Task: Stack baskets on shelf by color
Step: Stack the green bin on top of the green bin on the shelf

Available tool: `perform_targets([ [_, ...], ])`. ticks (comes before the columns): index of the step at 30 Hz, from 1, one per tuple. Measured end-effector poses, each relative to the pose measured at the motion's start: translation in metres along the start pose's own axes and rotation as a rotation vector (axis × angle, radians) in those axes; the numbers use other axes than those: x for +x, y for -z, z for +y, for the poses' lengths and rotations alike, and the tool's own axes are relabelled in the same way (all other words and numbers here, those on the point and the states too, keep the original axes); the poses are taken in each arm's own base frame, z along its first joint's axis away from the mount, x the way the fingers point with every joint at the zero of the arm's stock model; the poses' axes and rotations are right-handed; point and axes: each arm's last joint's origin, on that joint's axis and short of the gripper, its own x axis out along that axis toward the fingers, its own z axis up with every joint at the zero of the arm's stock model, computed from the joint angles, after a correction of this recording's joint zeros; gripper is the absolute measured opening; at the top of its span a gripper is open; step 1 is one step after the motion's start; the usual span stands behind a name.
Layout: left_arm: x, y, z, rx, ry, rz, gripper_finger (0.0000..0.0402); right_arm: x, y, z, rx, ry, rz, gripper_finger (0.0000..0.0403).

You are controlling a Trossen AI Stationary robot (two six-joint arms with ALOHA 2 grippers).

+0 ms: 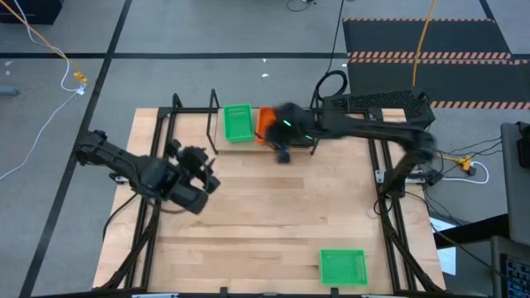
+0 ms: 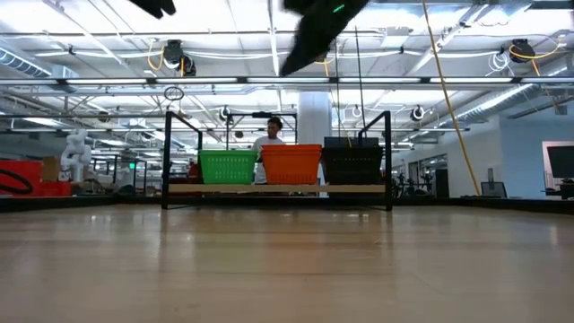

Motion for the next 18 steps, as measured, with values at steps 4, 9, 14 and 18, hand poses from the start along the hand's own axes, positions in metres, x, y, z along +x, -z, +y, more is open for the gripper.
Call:
perform_targets([
  [4, 0.015, 0.03, -0.029, 0.016, 0.069, -0.045, 0.0195, -0.057, 0.043, 0.058, -0.022, -0.198, 0.04, 0.0131],
  [9, 0.045, 0.06, -0.065, 0.073, 0.219, -0.138, 0.0195, -0.1, 0.111, 0.135, 0.055, -0.349, 0.075, 0.013],
  [14, 0.063, 0.069, -0.085, 0.106, 0.406, -0.292, 0.0195, -0.128, 0.152, 0.204, -0.033, -0.466, 0.145, 0.013],
  [18, 0.07, 0.071, -0.089, 0.054, 0.513, -0.395, 0.0195, -0.142, 0.176, 0.247, -0.248, -0.535, 0.224, 0.013],
])
